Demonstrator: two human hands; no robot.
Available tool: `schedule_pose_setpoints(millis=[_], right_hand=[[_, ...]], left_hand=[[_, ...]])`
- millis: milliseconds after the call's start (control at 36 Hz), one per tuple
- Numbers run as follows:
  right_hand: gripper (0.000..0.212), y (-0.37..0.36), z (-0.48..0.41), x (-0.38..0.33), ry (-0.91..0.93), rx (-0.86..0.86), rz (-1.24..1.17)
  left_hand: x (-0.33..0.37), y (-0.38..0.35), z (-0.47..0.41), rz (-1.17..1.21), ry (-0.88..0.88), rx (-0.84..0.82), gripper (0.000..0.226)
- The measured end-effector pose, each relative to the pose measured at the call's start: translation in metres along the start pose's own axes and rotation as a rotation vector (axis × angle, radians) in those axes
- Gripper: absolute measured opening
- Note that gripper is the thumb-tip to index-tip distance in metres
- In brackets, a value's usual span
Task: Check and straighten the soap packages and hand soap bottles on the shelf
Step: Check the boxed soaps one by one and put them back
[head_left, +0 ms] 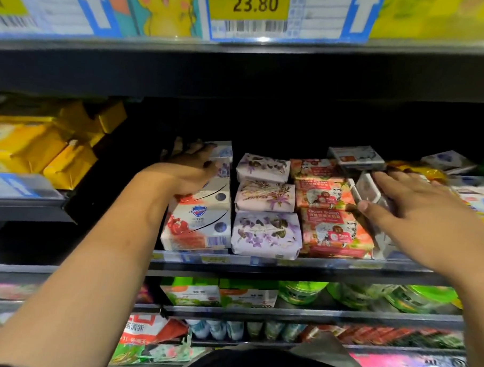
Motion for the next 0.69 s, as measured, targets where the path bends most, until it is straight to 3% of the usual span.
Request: schedule_pose_setpoints(millis=[111, 250, 417, 528, 611, 694], right_hand=[[0.08, 0.009, 0.005, -0.007, -0.009, -0.012, -0.026], [0.08, 0.009, 0.003, 0.0, 0.013, -0.051, -0.205], [0.036, 0.017, -0.009, 0.037, -0.03, -0.02, -0.682], [0.019, 0.032, -0.003, 0.066, -0.021, 0.019, -0.717], [0.027, 0.029, 0.002, 0.102, -0.047, -0.022, -0.613], [0.029, 0.018, 0.005, 0.149, -0.095, -0.059, -0.508]], left_hand=[[0.022, 0.005, 0.024, -0.023, -0.001, -0.016, 0.059], [0.053, 0.02, 0.037, -0.131, -0.026, 0.162, 0.036], [0.125, 0.024, 0.038, -0.112, -0.135, 0.203, 0.028], [0.186, 0.027, 0.043, 0.03, -0.168, 0.192, 0.035], [0.244, 0.019, 0.052, 0.182, -0.281, 0.164, 0.031], [0.297, -0.003, 0.057, 0.212, -0.373, 0.093, 0.049]])
Point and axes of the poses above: each hand's wrist, its own z-axis away from the middle knuckle, its own y-axis out of the back of the hand, x = y × z, the point moved 9 cm from there along -z, towards the middle knuckle, and after that the axes turned 4 degrees about z, right-handed, at the moved point
